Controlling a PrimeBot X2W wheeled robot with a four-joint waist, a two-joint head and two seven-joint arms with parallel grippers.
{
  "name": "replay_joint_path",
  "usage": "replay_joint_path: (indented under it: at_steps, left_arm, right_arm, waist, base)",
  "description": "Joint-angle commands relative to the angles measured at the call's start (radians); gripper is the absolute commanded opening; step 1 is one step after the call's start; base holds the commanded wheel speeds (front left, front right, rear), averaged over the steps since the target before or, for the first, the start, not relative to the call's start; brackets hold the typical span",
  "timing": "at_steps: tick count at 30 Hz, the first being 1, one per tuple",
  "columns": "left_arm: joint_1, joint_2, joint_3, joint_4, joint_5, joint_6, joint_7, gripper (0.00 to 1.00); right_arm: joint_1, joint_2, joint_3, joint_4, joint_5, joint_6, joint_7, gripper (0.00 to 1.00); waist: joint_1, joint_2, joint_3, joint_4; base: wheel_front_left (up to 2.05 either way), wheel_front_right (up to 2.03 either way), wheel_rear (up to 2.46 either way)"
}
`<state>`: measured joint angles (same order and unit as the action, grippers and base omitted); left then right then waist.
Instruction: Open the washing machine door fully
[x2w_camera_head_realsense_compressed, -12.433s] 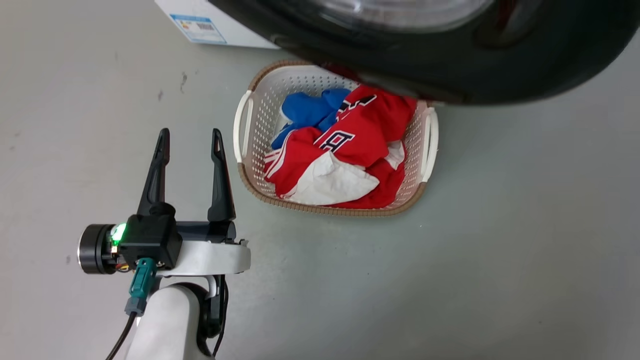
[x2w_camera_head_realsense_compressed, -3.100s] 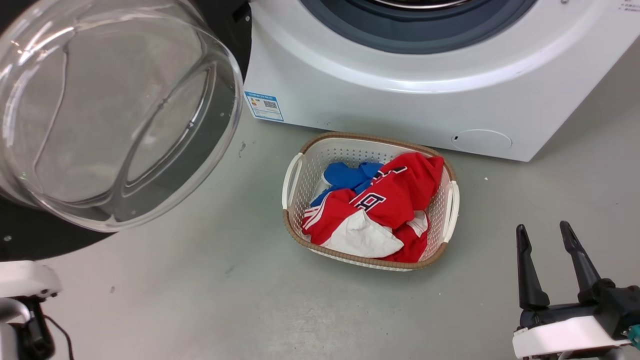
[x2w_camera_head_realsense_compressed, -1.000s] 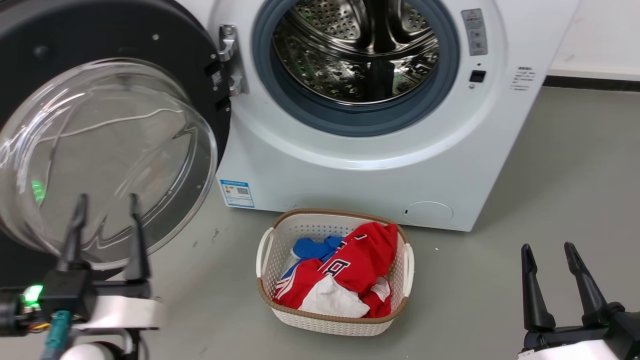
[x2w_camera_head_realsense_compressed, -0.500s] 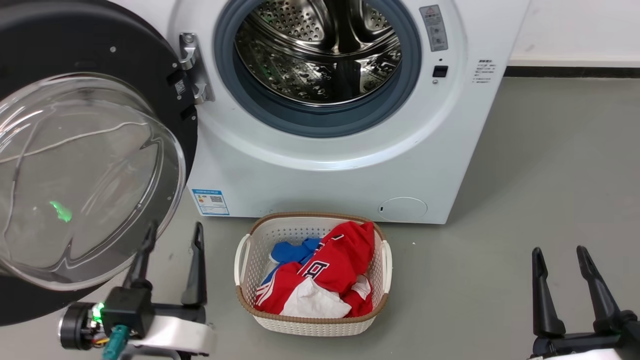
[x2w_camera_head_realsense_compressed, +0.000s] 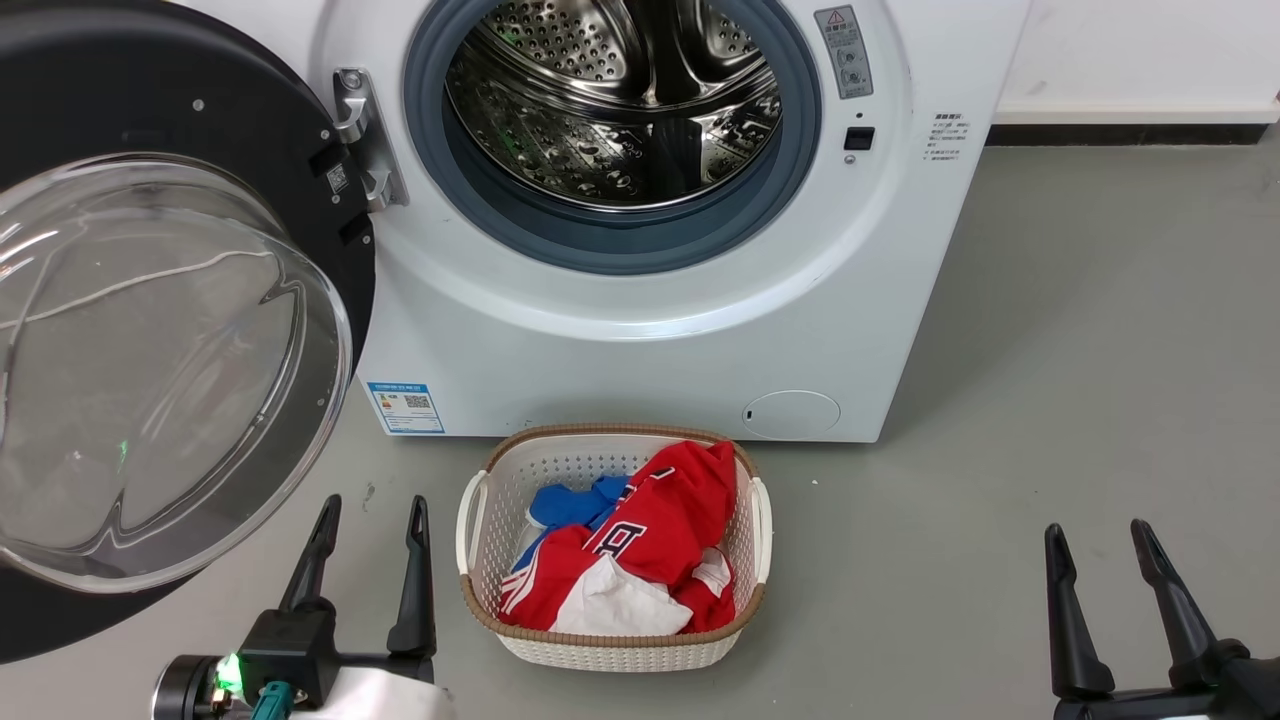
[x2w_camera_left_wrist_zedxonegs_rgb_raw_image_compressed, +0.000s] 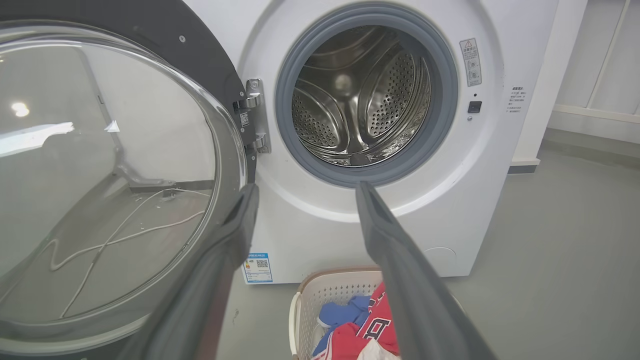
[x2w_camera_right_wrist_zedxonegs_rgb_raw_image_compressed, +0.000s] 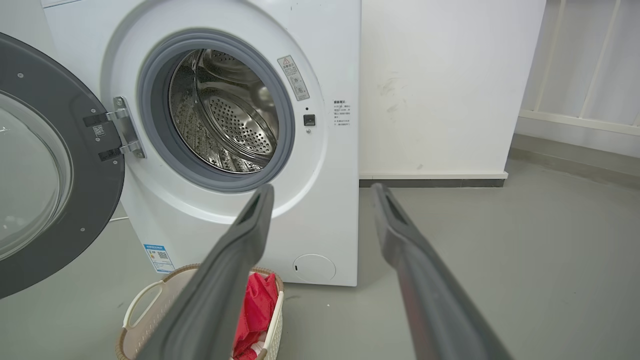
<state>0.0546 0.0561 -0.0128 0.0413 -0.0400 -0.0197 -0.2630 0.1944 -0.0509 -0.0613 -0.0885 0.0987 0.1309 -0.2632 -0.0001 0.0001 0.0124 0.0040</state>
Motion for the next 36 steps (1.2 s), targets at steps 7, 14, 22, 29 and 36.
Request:
replay_joint_path:
  at_steps: [7, 14, 22, 29, 36]
  left_arm:
    - [0.011, -0.003, 0.007, 0.032, -0.018, -0.003, -0.003, 1.0]
    - [0.014, -0.004, 0.007, 0.039, -0.019, 0.005, -0.003, 1.0]
    - [0.006, -0.006, 0.015, 0.094, -0.073, 0.0, 0.024, 0.0]
    - [-0.014, -0.006, 0.028, 0.105, -0.26, -0.014, 0.067, 0.0]
    - [-0.029, -0.006, 0.037, 0.113, -0.391, -0.024, 0.096, 0.0]
  right_arm:
    - [0.014, 0.001, 0.006, 0.015, 0.008, 0.0, -0.002, 1.0]
    - [0.011, 0.001, 0.006, 0.018, 0.009, 0.0, -0.002, 1.0]
    - [-0.002, -0.002, 0.012, 0.063, 0.063, 0.0, 0.01, 0.0]
    - [-0.042, -0.015, 0.019, 0.098, 0.258, 0.0, 0.044, 0.0]
    - [-0.069, -0.022, 0.023, 0.121, 0.393, 0.0, 0.068, 0.0]
  waist:
    - [0.0001, -0.0001, 0.0, -0.003]
    - [0.0001, -0.0001, -0.004, -0.006]
    - [0.0001, -0.0001, -0.005, -0.007]
    - [0.0001, -0.0001, -0.005, -0.007]
    - [0.0001, -0.0001, -0.005, -0.006]
  base:
    - [0.0, 0.0, 0.0]
    - [0.0, 0.0, 0.0]
    - [0.0, 0.0, 0.0]
    - [0.0, 0.0, 0.0]
    - [0.0, 0.0, 0.0]
